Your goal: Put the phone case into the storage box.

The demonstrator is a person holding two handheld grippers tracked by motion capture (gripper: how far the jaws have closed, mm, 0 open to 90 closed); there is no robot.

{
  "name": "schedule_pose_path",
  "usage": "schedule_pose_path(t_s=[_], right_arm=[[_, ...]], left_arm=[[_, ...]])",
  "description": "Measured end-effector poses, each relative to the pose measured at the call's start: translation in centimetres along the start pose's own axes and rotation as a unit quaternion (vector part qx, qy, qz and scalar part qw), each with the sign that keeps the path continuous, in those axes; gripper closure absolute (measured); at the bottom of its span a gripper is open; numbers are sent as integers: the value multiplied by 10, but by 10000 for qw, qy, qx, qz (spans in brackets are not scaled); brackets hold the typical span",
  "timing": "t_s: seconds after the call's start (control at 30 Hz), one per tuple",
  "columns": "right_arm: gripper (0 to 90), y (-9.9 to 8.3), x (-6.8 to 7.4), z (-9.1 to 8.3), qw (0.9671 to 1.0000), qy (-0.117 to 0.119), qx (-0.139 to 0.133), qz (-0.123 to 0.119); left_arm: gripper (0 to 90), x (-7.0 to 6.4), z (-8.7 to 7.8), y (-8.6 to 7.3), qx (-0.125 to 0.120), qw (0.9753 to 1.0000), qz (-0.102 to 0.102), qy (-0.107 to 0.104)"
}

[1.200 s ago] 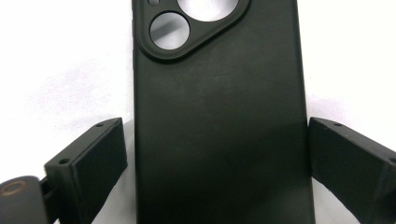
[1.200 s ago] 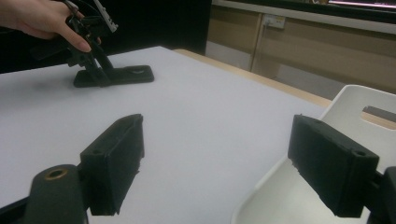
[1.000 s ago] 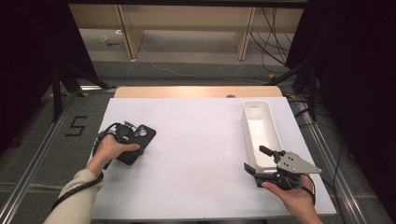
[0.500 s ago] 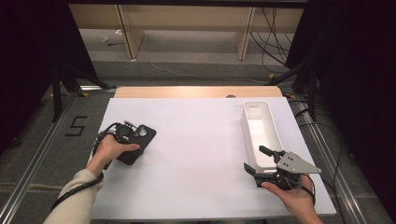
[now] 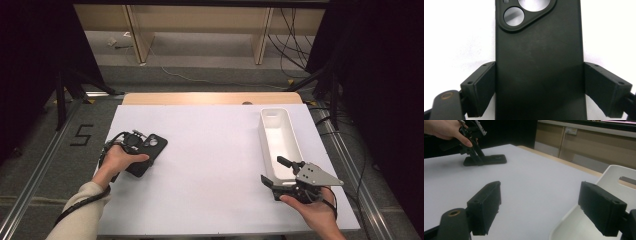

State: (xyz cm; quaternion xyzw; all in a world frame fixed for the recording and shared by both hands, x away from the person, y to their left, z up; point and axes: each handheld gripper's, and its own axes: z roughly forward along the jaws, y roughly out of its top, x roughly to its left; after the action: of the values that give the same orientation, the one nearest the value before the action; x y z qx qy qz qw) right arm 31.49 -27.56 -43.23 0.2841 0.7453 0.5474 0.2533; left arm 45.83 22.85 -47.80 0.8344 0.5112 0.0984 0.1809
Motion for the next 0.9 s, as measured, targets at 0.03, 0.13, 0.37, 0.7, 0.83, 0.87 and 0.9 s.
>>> schedule_pose_path(t_s=[0.03, 0.13, 0.37, 0.7, 0.83, 0.87, 0.9], right_arm=[[197, 0, 0, 0, 10000, 9, -7, -3], [197, 0, 0, -1, 10000, -6, -21, 9], [197, 1, 0, -1, 10000, -7, -29, 6], [197, 1, 0, -1, 10000, -7, -28, 12], [197, 1, 0, -1, 10000, -6, -29, 3], [197, 1, 0, -1, 10000, -4, -28, 9], [197, 1, 0, -1, 10000, -9, -31, 9]], left_arm=[[147, 0, 0, 0, -2, 10000, 3, 0], [150, 0, 0, -1, -36, 10000, -4, -7], [156, 0, -1, -3, -147, 9999, -39, -37], [163, 0, -6, -7, -305, 9994, -44, -127], [163, -1, -10, -6, -427, 9990, -52, -148], [163, -2, -11, -6, -479, 9987, -54, -157], [163, -3, -12, -6, -530, 9984, -72, -157]])
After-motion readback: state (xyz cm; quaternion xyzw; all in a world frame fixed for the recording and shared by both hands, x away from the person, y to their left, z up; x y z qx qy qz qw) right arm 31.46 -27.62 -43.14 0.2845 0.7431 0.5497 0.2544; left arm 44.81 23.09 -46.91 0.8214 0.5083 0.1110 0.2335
